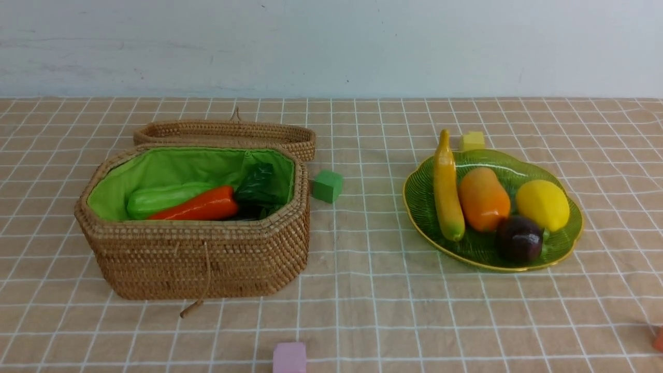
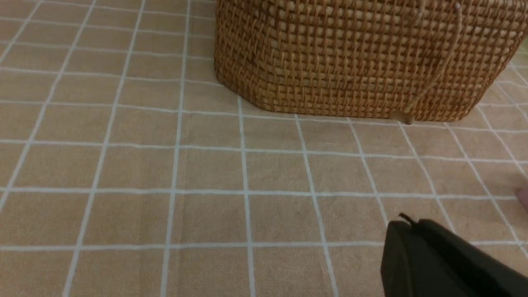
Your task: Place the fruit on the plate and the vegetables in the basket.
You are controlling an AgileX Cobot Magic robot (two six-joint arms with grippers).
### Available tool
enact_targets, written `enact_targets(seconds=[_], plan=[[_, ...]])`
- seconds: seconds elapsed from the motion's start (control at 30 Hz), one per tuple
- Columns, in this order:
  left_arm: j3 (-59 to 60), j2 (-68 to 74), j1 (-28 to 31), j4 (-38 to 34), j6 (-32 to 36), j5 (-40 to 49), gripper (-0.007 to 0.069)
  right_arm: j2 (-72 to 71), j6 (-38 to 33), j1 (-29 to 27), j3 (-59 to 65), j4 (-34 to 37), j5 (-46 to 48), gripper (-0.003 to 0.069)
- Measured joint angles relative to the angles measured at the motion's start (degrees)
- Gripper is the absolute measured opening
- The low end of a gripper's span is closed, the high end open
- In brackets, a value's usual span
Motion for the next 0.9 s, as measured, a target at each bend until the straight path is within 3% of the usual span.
enact_targets(seconds=[0.9], plan=[[0.0, 0.0, 0.0, 0.0, 0.0, 0.1, -0.0013, 0.0, 0.0, 0.0, 0.1, 0.3, -0.2, 0.0113]])
